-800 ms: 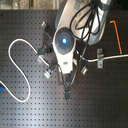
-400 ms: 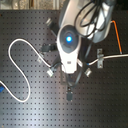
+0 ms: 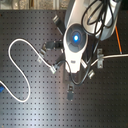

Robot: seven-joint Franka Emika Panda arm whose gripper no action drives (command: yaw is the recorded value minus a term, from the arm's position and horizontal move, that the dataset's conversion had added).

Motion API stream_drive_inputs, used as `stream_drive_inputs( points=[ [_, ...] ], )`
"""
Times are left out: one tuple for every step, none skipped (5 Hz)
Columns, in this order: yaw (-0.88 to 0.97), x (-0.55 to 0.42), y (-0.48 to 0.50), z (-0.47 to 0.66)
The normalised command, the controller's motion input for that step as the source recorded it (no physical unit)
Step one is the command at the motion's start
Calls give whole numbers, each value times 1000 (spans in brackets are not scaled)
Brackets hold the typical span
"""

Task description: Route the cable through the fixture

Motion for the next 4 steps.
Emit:
stream_drive_inputs(
  points=[
    [374,-153,175,160],
    [269,-272,275,98],
    [226,-397,148,76],
    [66,-307,153,244]
  ],
)
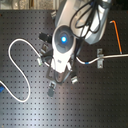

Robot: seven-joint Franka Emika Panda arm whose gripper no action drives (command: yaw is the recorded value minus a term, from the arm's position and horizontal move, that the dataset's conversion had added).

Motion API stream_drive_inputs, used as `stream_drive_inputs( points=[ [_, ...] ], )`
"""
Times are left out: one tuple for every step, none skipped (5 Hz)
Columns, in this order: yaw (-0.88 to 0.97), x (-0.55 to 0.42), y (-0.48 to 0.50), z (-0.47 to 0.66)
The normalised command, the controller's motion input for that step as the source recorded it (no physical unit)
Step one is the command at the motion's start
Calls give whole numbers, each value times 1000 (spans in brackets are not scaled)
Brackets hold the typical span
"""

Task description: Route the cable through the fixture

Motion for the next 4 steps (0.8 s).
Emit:
stream_drive_inputs(
  points=[
    [0,-150,227,361],
    [0,-119,218,497],
    [0,-134,134,487],
    [0,-23,76,-2]
  ],
)
